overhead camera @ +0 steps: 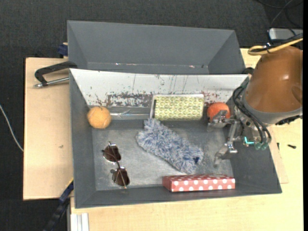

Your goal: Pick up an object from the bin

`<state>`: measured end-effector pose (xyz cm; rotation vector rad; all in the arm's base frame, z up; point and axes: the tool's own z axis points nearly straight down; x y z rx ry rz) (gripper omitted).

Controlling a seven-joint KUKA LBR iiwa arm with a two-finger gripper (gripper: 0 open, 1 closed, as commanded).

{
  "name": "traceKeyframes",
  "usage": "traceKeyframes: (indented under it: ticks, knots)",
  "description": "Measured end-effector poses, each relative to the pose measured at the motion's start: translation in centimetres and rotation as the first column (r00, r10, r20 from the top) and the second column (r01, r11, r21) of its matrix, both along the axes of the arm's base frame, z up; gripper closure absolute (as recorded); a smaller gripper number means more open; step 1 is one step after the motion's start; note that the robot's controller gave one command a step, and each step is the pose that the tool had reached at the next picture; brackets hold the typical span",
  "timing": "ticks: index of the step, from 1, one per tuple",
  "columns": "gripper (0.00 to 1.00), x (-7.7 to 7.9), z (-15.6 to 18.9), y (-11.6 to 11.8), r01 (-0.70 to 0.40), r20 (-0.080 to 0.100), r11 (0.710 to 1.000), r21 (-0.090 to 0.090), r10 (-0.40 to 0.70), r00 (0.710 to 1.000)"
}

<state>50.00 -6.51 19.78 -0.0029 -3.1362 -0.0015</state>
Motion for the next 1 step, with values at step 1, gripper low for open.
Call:
traceKeyframes:
  ticks: [1]
  knots:
    - [0.0,0.17,0.36,0.02,-0.001,0.008,1.0,-0.001,0.001,1.0]
